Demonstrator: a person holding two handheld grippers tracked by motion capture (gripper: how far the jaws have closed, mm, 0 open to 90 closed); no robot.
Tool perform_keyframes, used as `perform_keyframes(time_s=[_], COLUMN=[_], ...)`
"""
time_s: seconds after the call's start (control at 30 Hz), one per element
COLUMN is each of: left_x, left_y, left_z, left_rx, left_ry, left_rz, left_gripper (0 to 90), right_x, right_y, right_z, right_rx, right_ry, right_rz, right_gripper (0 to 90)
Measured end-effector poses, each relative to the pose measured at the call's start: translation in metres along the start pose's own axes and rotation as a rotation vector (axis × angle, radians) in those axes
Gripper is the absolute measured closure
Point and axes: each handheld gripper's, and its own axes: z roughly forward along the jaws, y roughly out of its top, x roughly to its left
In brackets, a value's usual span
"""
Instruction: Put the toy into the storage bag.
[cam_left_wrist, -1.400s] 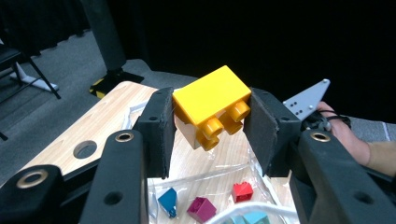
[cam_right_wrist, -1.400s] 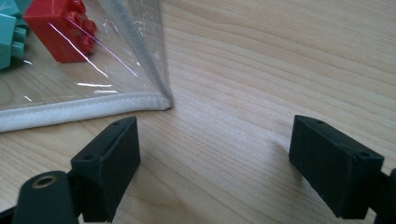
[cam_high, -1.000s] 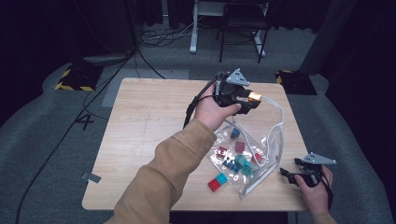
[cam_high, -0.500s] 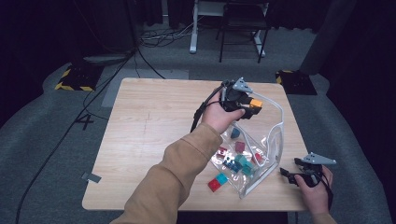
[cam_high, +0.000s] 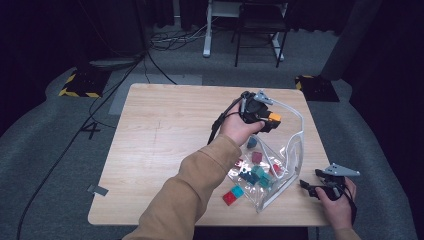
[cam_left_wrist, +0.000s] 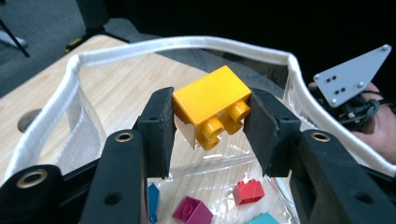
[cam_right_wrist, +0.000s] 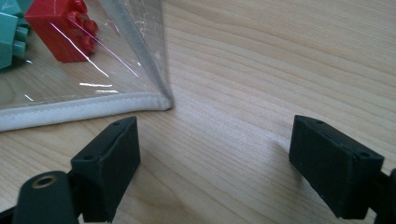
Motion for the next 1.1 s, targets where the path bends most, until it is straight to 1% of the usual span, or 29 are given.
perform_keyframes(time_s=[0.07,0.2,0.27,0.3,0.37,0.4,0.43,0.5,0.57,0.73,0.93,1.03,1.1], left_x=[0.001,0.003,0.003,0.003,0.002,0.002,0.002,0.001,-0.001,-0.01,-0.02,-0.026,-0.03], left_y=[-0.002,-0.002,-0.002,-0.002,-0.002,-0.002,-0.002,-0.002,-0.001,0.002,0.003,0.001,-0.001], left_z=[0.002,0.002,0.002,0.001,0.001,0.0,0.0,-0.002,-0.006,-0.019,-0.04,-0.052,-0.059], left_rx=[0.007,0.005,0.01,0.009,0.005,0.004,0.0,-0.007,-0.02,-0.043,-0.062,-0.061,-0.067], left_ry=[0.001,-0.006,-0.009,-0.006,0.001,0.008,0.015,0.018,0.015,0.011,0.016,0.018,0.02], left_rz=[-0.008,-0.023,-0.038,-0.049,-0.061,-0.056,-0.05,-0.042,-0.035,-0.004,0.022,0.049,0.054], left_gripper=[54.2,54.1,53.5,50.7,41.2,36.8,34.5,32.7,32.8,32.8,32.8,32.6,32.6], right_x=[0.0,0.0,0.0,0.0,0.0,0.0,0.0,0.0,0.0,0.0,0.0,0.0,0.0], right_y=[0.0,0.0,0.0,0.0,0.0,0.0,0.0,0.0,0.0,0.0,0.0,0.0,0.0], right_z=[0.0,0.0,0.0,0.0,0.0,0.0,0.0,0.0,0.0,0.0,0.0,0.0,0.0], right_rx=[0.0,0.0,0.0,0.0,0.0,0.0,0.0,0.0,0.0,0.0,-0.001,-0.001,-0.001], right_ry=[0.0,-0.001,0.0,-0.001,0.0,-0.001,-0.001,0.0,0.0,0.0,0.0,0.0,0.0], right_rz=[0.0,0.0,0.0,0.0,0.0,0.0,0.0,0.0,0.0,0.0,-0.002,-0.002,-0.002], right_gripper=[16.5,16.5,16.5,16.5,16.5,16.5,16.5,16.5,16.5,16.5,16.5,16.6,16.5])
